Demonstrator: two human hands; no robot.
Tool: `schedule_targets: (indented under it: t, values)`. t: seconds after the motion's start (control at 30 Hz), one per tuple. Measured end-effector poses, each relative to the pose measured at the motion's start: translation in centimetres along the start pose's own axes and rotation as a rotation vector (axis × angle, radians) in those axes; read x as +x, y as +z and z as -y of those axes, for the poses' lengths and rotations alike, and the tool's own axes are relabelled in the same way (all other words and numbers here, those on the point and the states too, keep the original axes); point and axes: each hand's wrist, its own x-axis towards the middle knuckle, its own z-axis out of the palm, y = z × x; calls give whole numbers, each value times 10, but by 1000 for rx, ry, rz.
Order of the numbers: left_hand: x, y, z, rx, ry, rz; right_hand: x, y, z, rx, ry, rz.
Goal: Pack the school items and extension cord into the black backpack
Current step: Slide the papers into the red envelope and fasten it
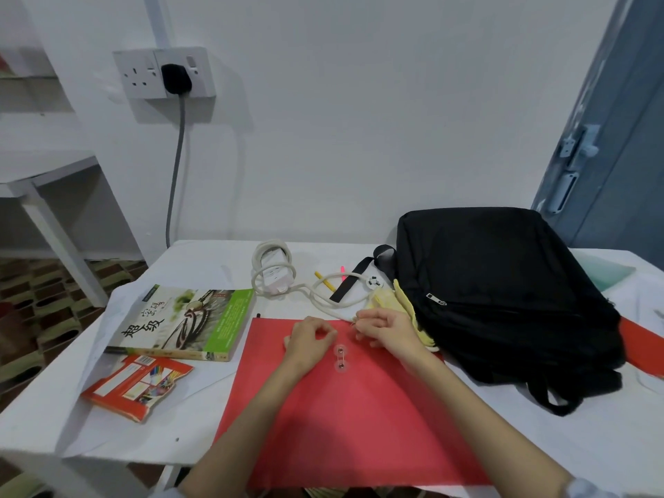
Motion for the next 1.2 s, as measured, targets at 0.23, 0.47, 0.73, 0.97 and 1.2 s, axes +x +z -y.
schedule_targets:
  t: [0.23,0.47,0.73,0.97,1.2]
  values:
    - [-2,-32,17,-631,-153,293,-7,14,-9,-333,-76,145]
    - [-8,-32,16,-660,-66,367,-15,24,-8,-560,-207,191]
    - [-10,-26,30,-161,129,259,-12,-15,-3,-443,-140,-62]
    - [-6,-30,25,329,476,-58,-2,-9,5,-207,-143,-169]
    - [8,-60,-9,360,435,-163,-9,-7,1,-301,-265,-60]
